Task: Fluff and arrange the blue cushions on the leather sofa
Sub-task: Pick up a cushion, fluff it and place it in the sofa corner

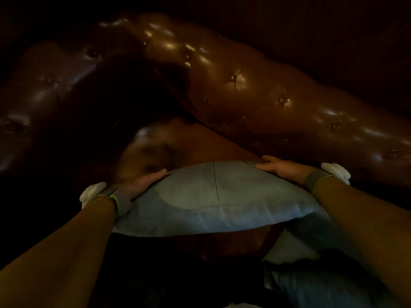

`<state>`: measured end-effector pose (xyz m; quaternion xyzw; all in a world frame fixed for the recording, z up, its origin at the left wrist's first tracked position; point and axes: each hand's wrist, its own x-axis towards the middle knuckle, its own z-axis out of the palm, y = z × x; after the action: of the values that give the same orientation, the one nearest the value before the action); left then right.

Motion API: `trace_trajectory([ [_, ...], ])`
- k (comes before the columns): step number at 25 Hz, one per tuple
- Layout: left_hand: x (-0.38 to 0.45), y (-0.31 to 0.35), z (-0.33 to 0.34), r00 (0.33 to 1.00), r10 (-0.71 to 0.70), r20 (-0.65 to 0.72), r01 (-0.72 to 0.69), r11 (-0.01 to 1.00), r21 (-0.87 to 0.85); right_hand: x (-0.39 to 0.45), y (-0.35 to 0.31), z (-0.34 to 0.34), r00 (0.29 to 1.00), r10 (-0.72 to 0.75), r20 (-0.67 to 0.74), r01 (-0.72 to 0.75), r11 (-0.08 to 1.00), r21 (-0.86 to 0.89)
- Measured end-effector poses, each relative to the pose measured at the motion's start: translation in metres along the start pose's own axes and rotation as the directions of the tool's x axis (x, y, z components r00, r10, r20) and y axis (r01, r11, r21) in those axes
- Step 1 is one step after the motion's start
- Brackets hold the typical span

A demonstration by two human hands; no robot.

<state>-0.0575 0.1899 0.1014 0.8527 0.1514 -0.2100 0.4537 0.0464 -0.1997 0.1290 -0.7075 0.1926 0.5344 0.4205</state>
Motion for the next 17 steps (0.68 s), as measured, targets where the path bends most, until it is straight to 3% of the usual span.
trace_trajectory([
  [3, 0.005, -0.011, -0.012, 0.982, -0.139, 0.126, 0.149, 0.987, -0.067, -0.013, -0.015, 0.003, 0.993, 0.032, 0.111, -0.023, 0.996, -0.087],
  [6, -0.011, 0.027, -0.029, 0.91, -0.254, 0.328, 0.3, 0.949, -0.098, -0.028, -0.034, 0.008, 0.982, 0.05, 0.181, -0.009, 0.975, -0.221],
  [8, -0.017, 0.048, -0.043, 0.877, -0.312, 0.365, 0.321, 0.946, 0.039, -0.04, -0.053, 0.009, 0.987, -0.01, 0.163, 0.07, 0.929, -0.365],
  [9, -0.019, 0.056, -0.047, 0.888, -0.312, 0.338, 0.263, 0.947, 0.183, -0.043, -0.061, 0.008, 0.989, -0.049, 0.138, 0.106, 0.887, -0.448],
  [11, -0.023, 0.065, -0.051, 0.927, -0.247, 0.282, 0.114, 0.903, 0.414, -0.042, -0.073, 0.011, 0.985, -0.14, 0.097, 0.169, 0.769, -0.616],
  [13, -0.021, 0.062, -0.043, 0.955, -0.173, 0.239, 0.017, 0.841, 0.541, -0.037, -0.078, 0.021, 0.961, -0.255, 0.103, 0.232, 0.55, -0.803],
  [15, -0.019, 0.064, -0.033, 0.966, -0.17, 0.194, 0.003, 0.758, 0.652, -0.028, -0.081, 0.032, 0.952, -0.283, 0.117, 0.21, 0.327, -0.921],
  [17, -0.019, 0.061, -0.02, 0.961, -0.217, 0.172, 0.029, 0.697, 0.716, -0.019, -0.075, 0.04, 0.957, -0.276, 0.088, 0.147, 0.202, -0.968],
])
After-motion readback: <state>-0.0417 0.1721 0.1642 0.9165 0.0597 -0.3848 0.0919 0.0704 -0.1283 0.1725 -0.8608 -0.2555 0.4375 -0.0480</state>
